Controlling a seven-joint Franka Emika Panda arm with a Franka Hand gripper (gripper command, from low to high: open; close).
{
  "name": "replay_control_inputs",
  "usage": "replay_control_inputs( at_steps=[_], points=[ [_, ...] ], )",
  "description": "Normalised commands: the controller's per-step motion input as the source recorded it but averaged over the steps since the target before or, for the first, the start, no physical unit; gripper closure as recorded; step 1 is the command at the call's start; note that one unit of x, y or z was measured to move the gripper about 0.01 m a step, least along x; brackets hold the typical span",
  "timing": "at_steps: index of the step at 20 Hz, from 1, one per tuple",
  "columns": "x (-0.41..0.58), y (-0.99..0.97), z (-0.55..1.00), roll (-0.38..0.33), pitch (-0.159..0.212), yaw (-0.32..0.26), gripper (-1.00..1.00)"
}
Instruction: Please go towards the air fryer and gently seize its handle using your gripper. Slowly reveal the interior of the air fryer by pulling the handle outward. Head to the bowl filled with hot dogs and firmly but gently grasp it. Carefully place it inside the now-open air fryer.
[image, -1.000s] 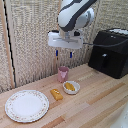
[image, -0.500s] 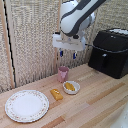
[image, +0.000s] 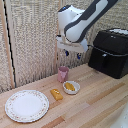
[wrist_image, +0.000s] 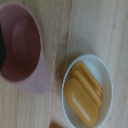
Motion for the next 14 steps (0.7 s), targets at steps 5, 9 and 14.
replay_control_inputs(
  at_steps=[5, 9, 14],
  points=[
    [-0.026, -0.46, -0.18, -0.332, -0.103, -0.013, -1.00],
    [-0.004, -0.57, -0.20, -0.218, -0.074, -0.007, -1.00],
    [-0.007, -0.62, -0.19, -0.132, -0.044, 0.019, -1.00]
  ],
)
